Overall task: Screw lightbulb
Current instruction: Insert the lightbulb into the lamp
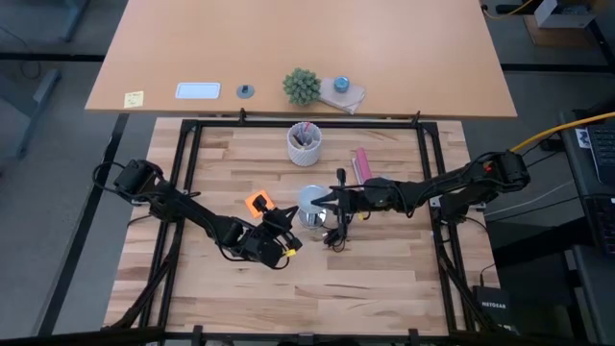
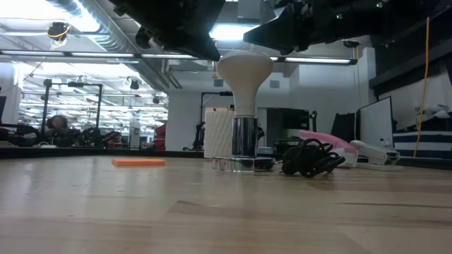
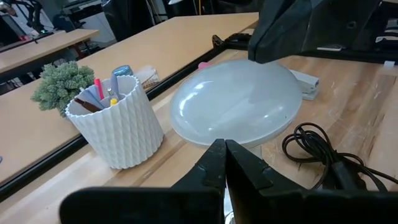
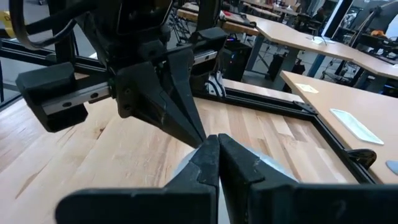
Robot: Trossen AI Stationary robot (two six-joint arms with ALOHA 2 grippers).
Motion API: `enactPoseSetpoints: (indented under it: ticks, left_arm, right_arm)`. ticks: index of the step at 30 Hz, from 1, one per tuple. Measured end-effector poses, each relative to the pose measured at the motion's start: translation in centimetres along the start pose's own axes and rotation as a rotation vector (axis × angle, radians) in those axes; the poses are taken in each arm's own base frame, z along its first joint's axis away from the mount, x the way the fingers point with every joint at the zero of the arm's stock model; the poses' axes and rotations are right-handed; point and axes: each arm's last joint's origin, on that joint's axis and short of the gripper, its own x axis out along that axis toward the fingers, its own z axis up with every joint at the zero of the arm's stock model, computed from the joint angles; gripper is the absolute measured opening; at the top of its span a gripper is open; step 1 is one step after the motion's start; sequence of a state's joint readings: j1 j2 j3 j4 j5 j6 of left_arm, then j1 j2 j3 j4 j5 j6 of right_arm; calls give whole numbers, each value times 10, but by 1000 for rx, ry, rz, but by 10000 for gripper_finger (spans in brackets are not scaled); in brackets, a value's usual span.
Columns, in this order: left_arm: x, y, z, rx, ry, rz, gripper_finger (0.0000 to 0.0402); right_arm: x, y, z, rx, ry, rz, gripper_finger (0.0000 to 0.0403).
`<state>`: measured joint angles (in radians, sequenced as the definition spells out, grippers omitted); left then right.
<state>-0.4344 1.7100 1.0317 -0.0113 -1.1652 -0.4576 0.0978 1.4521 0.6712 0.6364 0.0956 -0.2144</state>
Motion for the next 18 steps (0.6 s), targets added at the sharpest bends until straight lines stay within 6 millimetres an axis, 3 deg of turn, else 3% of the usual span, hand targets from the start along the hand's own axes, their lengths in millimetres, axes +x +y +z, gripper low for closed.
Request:
enactPoseSetpoints:
  ticks: [8,12,18]
  left_arm:
    - [-12,-5,-2,10,-11,-26,1]
    - [-17,-7,-3,14,-22,-27,1]
    - [-18,-7,-3,10,-19,-33,1]
  right_arm:
    - [-5,-4,7,2,-2,-88,9]
    - [-16,-9,18,5,-22,-120,9]
    - [-35,-21,23,-37,85,-256,9]
